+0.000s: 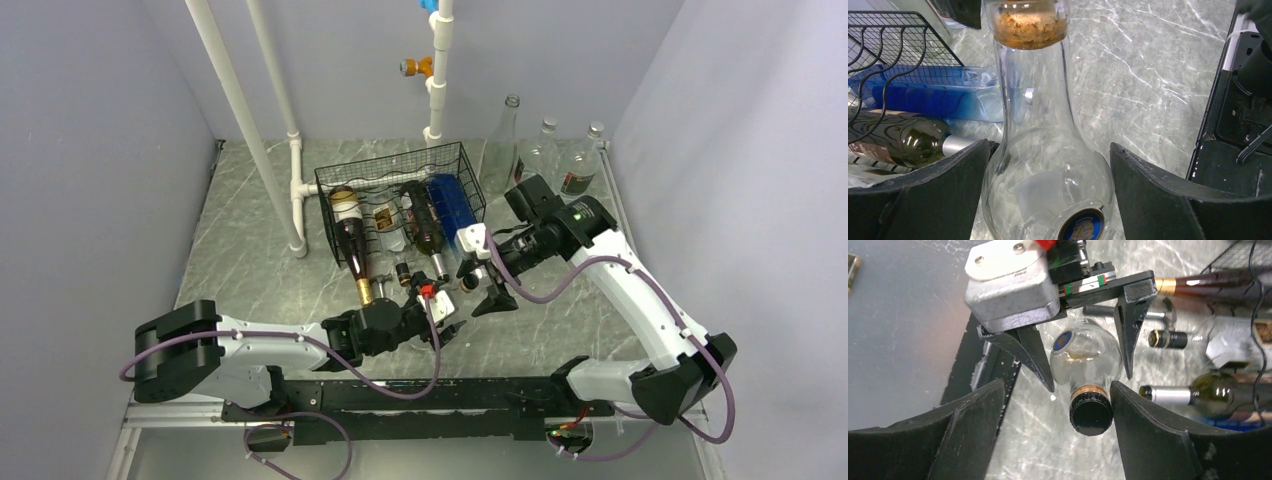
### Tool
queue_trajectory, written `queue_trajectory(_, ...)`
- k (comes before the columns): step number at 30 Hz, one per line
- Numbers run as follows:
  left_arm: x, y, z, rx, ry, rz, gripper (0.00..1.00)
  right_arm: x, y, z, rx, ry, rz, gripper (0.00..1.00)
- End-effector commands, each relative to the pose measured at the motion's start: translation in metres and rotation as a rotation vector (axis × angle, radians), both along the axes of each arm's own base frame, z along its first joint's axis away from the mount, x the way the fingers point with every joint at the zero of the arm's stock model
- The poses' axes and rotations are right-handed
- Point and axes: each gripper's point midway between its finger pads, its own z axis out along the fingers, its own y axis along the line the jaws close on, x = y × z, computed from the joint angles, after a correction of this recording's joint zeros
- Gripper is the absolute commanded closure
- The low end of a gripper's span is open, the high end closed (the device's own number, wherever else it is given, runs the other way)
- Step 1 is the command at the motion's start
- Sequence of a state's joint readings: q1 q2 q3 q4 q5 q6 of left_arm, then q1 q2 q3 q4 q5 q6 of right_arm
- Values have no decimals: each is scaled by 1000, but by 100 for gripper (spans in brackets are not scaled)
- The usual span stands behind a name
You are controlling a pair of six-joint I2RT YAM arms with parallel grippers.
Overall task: Take the wine bottle off the wine rack
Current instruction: Pick up the wine bottle from the wine rack.
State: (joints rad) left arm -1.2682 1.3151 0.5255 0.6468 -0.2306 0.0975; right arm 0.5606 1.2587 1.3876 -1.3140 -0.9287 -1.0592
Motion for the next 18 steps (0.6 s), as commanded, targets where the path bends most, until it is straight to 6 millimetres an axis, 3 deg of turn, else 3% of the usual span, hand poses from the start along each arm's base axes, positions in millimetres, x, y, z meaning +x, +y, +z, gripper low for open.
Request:
queue_trajectory(1, -8, 8, -24, 58, 51, -10, 69, -6, 12, 2, 219, -116, 213, 21)
queue_trajectory(7, -9, 10, -24, 53, 49, -8, 69, 20, 17, -6, 278, -90, 136, 23)
queue_trajectory(14, -9, 12, -24, 47, 47, -4, 69, 18, 21, -21, 317, -3, 115, 29)
queue_trajectory(18, -9, 10, -23, 41, 46, -7, 69, 18, 22, -26, 324, 7, 108, 38)
